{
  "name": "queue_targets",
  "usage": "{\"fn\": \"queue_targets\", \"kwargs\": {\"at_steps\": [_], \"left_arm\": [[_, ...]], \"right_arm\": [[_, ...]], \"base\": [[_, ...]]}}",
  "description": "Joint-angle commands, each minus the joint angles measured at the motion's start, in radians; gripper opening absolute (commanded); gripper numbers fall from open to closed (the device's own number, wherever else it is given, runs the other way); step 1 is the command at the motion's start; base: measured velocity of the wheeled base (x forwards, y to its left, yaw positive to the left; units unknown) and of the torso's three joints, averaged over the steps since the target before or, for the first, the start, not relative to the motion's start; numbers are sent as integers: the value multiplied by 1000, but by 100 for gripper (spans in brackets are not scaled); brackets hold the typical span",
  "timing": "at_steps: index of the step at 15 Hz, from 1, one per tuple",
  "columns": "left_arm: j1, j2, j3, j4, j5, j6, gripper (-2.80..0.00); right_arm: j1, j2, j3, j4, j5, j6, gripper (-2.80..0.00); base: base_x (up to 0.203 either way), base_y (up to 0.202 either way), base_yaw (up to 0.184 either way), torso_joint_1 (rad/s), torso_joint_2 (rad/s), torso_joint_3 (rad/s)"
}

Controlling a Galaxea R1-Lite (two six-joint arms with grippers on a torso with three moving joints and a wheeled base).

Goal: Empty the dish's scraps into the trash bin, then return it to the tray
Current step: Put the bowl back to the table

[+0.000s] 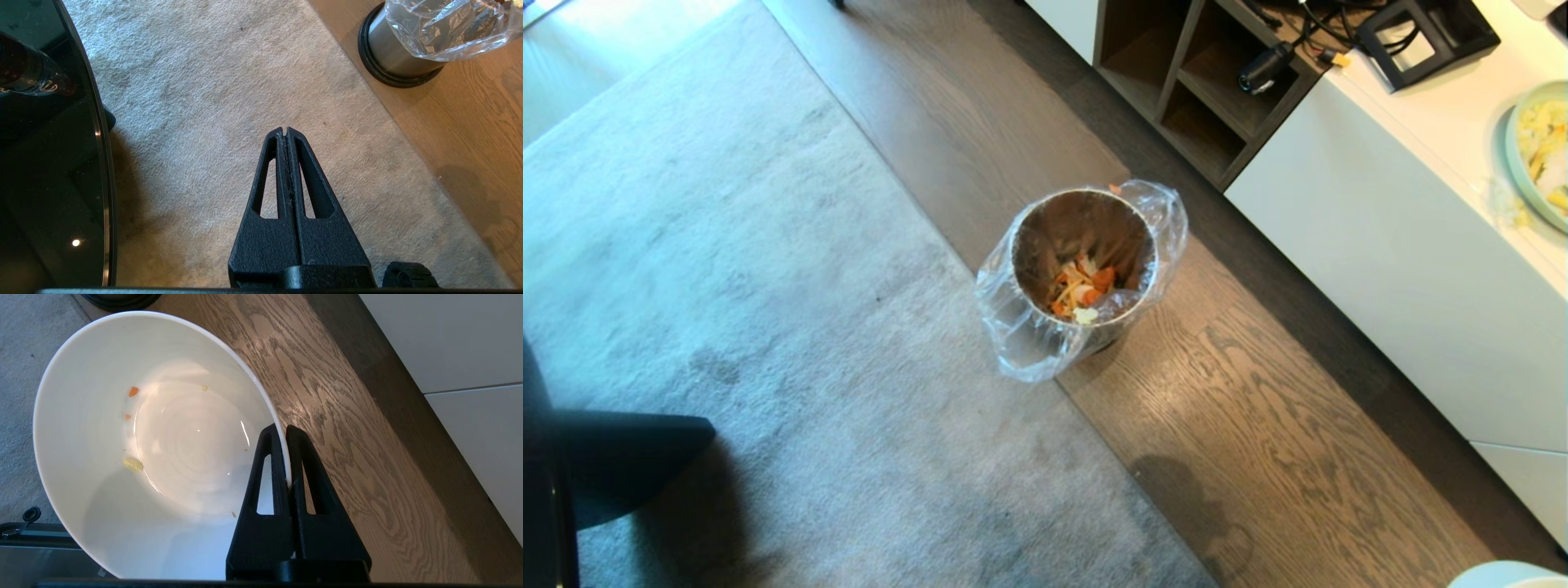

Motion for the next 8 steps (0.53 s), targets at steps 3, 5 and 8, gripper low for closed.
{"fn": "queue_targets", "kwargs": {"at_steps": [3,5,8], "left_arm": [[0,0,0,-1,1,-1,-280],[0,0,0,-1,1,-1,-280],[0,0,0,-1,1,-1,-280]], "right_arm": [[2,-125,0,0,0,-2,-280],[2,-125,0,0,0,2,-280],[2,-125,0,-2,-2,50,-280]], "base": [[0,0,0,0,0,0],[0,0,0,0,0,0],[0,0,0,0,0,0]]}}
